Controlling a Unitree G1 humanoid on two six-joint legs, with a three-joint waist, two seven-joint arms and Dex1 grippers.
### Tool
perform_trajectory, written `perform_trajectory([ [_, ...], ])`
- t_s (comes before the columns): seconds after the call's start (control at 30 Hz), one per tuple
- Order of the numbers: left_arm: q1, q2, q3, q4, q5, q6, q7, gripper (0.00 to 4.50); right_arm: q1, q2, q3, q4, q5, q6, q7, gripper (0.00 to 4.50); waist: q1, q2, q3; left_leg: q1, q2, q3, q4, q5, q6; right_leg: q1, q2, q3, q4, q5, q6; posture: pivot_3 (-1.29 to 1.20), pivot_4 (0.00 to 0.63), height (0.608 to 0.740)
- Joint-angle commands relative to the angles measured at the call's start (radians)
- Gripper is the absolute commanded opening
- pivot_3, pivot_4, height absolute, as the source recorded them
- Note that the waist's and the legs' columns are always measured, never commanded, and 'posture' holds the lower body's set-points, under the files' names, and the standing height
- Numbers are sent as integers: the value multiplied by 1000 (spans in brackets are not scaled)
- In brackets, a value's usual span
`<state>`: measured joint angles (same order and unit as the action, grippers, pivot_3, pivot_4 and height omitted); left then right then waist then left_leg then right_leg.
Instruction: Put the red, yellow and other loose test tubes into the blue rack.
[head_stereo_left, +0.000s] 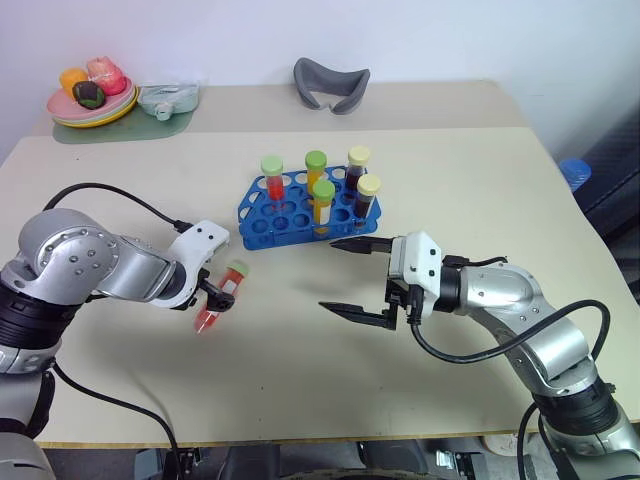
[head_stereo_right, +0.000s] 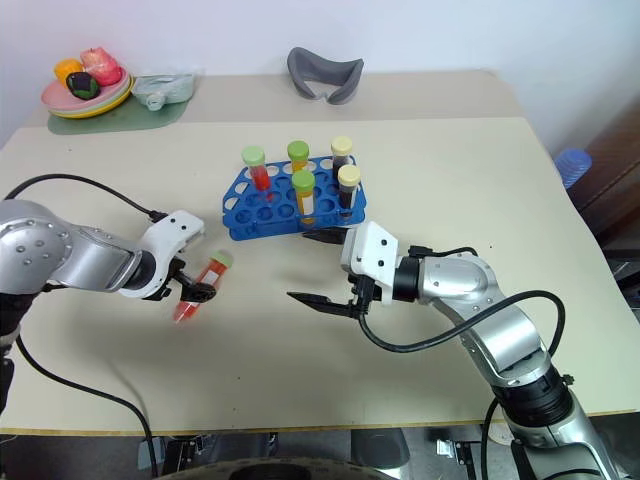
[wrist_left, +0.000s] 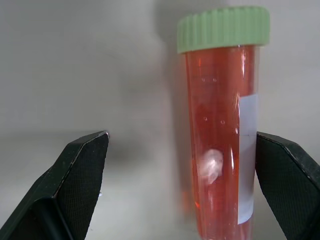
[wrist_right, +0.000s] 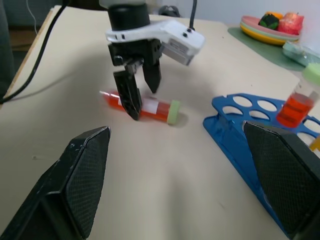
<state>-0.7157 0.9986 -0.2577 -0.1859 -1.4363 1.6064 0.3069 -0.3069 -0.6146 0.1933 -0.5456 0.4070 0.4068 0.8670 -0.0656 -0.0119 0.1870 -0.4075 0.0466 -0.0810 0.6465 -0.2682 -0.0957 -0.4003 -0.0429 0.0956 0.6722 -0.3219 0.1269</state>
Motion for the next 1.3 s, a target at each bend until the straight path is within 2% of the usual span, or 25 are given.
perform_trajectory([
  [0.03, -4, -14, 7, 43, -97, 8, 98, 4500, 2, 9, 0, -43, 6, -4, -6, 4311, 0, 0, 0, 0, 0, 0, 0, 0, 0, 0, 0, 0, 0, 0, 0, 0, 150, 740],
  [0.27, 2, -27, -2, 70, -202, -2, 249, 4500, 2, 16, 10, -42, 3, -11, -7, 4311, -1, 1, -1, 1, 0, 0, 0, 1, -1, 2, 0, 0, 0, 0, 0, 0, 150, 740],
  [0.37, 2, -18, -18, 71, -245, -25, 300, 3621, 0, 17, 12, -41, 3, -12, -7, 4354, -1, 0, -1, 1, 0, 0, 0, 1, -2, 2, 0, 0, 0, 0, 0, 0, 150, 740],
  [0.47, -10, -11, -36, 73, -274, -41, 340, 2227, 0, 19, 14, -41, 3, -12, -7, 4354, -1, 0, -1, 1, 0, 0, 0, 1, -3, 2, 0, 0, 0, 0, 0, 0, 150, 740],
  [0.87, -51, 37, -135, 85, -431, -151, 462, 2227, -6, 23, 18, -36, -2, -15, -6, 4354, 7, 0, -1, 1, -1, 0, 1, 2, -3, 2, -1, 0, 0, 0, 0, 0, 150, 740],
  [0.97, -59, 48, -154, 78, -451, -171, 482, 1383, -7, 25, 19, -34, -4, -15, -3, 4354, 9, 0, -1, 1, -1, 0, 1, 2, -3, 2, -1, 0, 0, 0, 0, 0, 150, 740],
  [1.0, -60, 52, -160, 77, -459, -179, 491, 951, -7, 25, 19, -34, -4, -15, -2, 4354, 9, 0, -1, 1, -1, 0, 1, 2, -3, 2, -1, 0, 0, 0, 0, 0, 150, 740],
  [1.03, -62, 56, -165, 77, -466, -187, 500, 757, -7, 25, 19, -33, -5, -15, -1, 4354, 9, 0, -1, 1, -1, 0, 1, 2, -4, 2, -1, 0, 0, 0, 0, 0, 150, 740],
  [1.23, -72, 82, -171, 69, -485, -225, 531, 757, -5, 22, 17, -31, -5, -18, 2, 4354, 9, 0, -1, 1, -1, 0, 1, 2, -4, 2, -1, 0, 0, 0, 0, 0, 150, 740],
  [1.27, -72, 86, -160, 61, -468, -230, 534, 757, -4, 21, 16, -30, -5, -18, 3, 4354, 9, 0, -1, 1, -1, 0, 1, 2, -4, 2, -1, 0, 0, 0, 0, 0, 150, 740],
  [1.3, -78, 90, -133, 29, -390, -228, 511, 757, 0, 19, 12, -30, -5, -17, 3, 4354, 9, 0, -1, 1, -1, 0, 1, 2, -4, 2, -1, 0, 0, 0, 0, 0, 150, 740],
])
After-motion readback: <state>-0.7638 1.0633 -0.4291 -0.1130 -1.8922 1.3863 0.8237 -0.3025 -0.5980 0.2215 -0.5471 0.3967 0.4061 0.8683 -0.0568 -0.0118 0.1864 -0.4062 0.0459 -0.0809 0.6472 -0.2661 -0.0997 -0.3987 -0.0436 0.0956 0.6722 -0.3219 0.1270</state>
